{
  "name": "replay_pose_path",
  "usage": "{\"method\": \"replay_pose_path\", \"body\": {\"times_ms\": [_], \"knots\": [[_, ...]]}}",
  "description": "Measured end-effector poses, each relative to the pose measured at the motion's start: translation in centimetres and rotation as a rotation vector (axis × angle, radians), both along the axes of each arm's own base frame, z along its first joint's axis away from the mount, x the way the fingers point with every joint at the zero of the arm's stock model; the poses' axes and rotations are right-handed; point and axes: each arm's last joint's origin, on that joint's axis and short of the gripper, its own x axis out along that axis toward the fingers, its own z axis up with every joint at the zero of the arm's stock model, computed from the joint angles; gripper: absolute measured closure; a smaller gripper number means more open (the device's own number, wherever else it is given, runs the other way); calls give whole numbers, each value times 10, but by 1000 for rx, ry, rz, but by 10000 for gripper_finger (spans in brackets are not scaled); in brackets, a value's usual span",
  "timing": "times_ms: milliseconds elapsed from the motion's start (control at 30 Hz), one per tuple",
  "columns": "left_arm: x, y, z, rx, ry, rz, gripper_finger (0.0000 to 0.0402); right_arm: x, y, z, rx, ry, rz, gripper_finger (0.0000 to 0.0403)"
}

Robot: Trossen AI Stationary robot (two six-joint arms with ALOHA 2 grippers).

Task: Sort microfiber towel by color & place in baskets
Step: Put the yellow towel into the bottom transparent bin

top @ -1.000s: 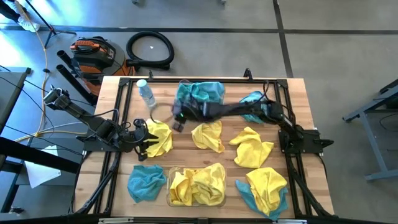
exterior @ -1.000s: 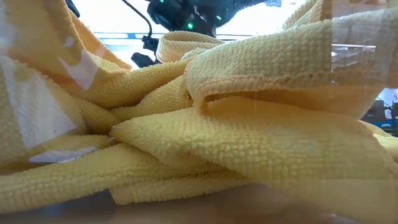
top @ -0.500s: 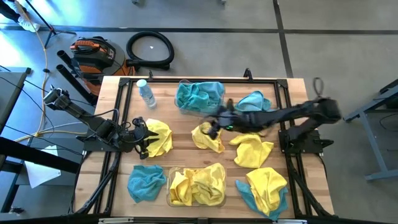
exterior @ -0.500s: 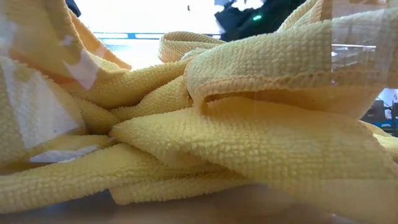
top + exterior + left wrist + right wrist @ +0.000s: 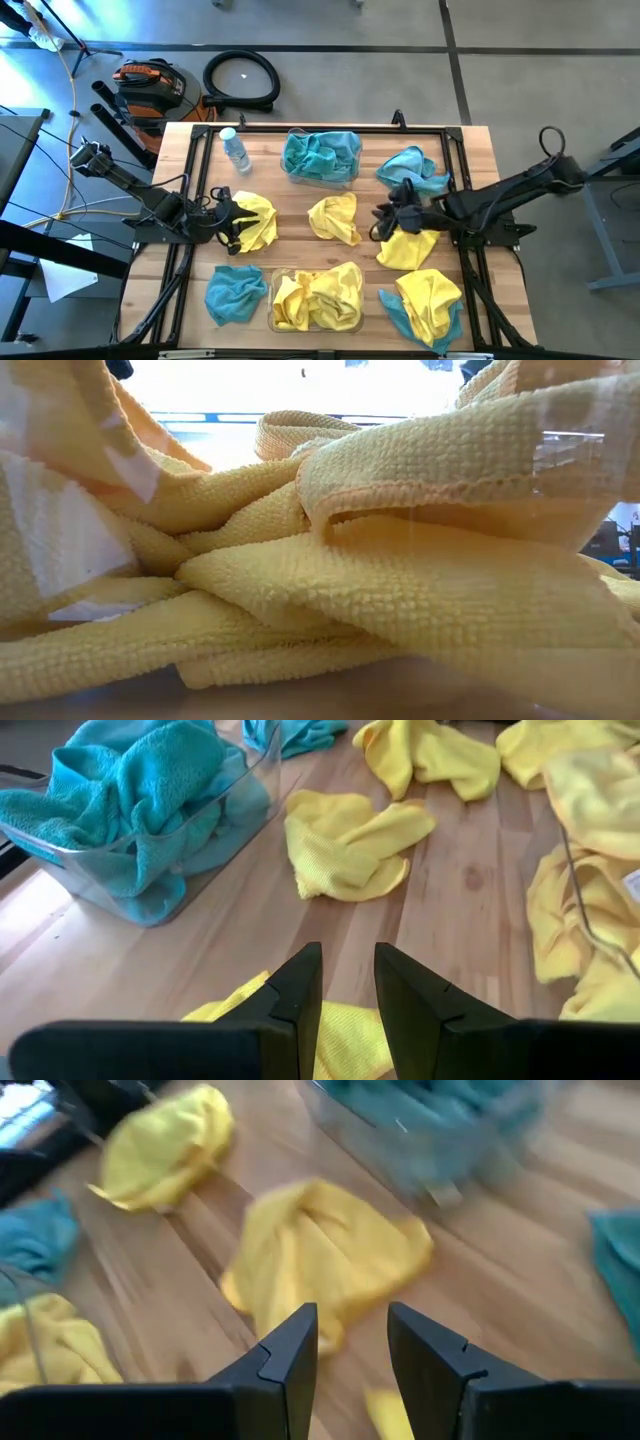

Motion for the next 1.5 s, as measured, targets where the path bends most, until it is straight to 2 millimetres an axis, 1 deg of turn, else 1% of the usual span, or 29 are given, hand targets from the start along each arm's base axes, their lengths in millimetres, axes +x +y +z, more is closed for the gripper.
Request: {"method": "replay_pose_path", "body": {"times_ms": [267,433,600,700,800,900,1100,1267,1333,1433,1500], "knots": [[10,-5,1,-9,-57,15,321,-28,17,-12,103,160,-66,284],[22,-12,1,34,-80,-31,321,-41,23,-19,230,292,-84,284],[29,-16,1,90,-91,-69,321,-48,24,-23,303,392,-105,284],[30,-17,0,84,-88,-85,321,-50,24,-26,311,430,-129,284],[30,-17,0,74,-89,-90,321,-48,25,-32,314,476,-153,284],[30,-18,0,72,-92,-90,321,-43,28,-43,288,529,-169,284],[30,-18,0,71,-93,-90,321,-30,35,-69,283,635,-204,284],[30,-18,0,70,-95,-90,321,-17,41,-91,256,664,-207,284],[30,-18,0,69,-95,-91,321,-14,42,-99,227,685,-209,284],[30,-18,0,67,-95,-92,321,-10,43,-105,207,678,-213,289],[30,-18,0,67,-95,-91,321,-9,44,-105,208,668,-214,308]]}}
